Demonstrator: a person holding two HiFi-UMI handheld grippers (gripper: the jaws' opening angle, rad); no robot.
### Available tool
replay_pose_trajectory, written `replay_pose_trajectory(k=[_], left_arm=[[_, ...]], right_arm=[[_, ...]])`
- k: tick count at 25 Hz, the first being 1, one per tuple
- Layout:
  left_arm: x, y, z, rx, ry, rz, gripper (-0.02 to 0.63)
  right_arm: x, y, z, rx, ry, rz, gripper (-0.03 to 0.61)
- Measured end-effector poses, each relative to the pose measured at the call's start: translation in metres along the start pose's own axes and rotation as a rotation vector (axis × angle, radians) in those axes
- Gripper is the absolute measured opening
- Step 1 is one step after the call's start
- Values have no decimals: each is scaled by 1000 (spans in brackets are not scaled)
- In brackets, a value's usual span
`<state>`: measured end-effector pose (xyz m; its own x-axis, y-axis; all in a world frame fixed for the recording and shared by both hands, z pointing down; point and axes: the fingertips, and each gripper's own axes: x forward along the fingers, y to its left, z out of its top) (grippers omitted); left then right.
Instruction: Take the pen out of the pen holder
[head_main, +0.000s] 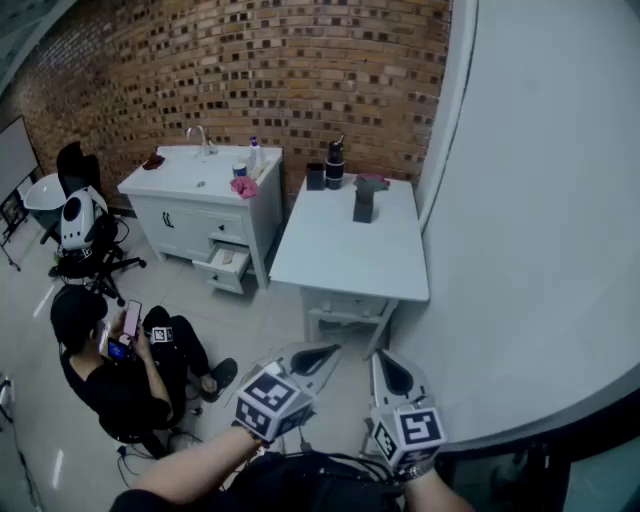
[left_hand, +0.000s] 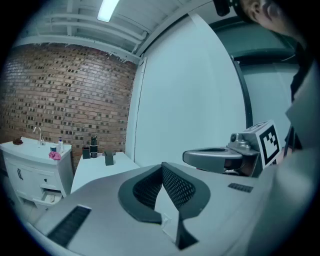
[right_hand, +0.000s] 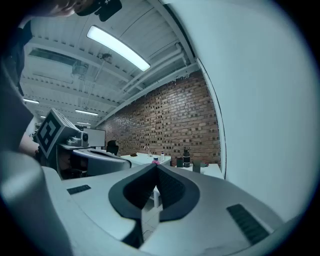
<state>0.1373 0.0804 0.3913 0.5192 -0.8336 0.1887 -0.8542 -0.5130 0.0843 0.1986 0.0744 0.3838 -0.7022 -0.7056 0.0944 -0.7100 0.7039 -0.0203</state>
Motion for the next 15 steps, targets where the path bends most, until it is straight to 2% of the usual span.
replay_pose_trajectory(k=[15], left_arm=[[-24, 159, 21, -11, -27, -67, 3]], right_arm=[[144, 49, 26, -34, 23, -100, 11]])
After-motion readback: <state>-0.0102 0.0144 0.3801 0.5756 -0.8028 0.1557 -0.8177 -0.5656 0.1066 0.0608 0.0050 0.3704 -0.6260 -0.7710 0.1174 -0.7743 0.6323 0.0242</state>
